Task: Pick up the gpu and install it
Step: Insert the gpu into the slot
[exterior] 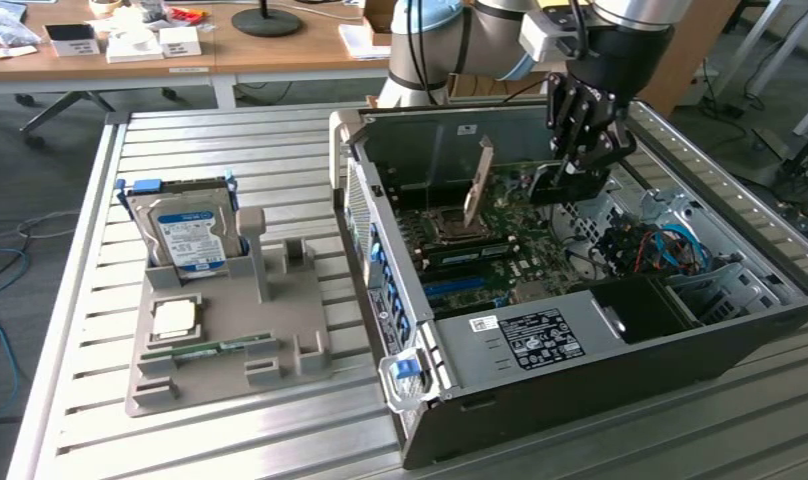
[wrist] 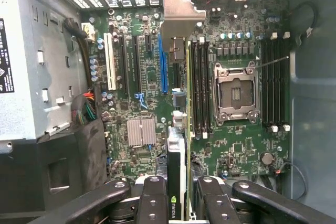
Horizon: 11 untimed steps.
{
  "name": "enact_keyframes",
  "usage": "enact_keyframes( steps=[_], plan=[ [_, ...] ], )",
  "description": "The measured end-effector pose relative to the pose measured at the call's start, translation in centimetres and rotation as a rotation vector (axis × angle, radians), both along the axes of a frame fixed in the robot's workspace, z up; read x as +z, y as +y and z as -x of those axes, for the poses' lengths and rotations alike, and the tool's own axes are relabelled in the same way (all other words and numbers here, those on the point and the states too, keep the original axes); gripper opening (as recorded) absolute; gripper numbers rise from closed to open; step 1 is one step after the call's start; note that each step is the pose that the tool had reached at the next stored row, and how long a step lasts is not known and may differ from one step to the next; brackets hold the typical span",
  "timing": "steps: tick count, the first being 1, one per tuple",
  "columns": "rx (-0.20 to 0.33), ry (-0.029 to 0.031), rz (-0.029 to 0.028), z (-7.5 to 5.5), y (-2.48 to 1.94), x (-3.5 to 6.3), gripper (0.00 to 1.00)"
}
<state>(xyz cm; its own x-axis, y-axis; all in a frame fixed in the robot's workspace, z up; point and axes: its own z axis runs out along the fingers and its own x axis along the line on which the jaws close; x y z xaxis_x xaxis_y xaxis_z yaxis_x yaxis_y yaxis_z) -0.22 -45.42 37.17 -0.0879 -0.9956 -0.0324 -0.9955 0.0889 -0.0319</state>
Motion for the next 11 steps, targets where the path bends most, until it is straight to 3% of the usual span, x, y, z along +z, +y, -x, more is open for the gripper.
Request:
enact_keyframes(
  steps=[11],
  plan=[
    [0.0,0.0001,0.0001,1.2,0.0,-0.07,0.27]
  ],
)
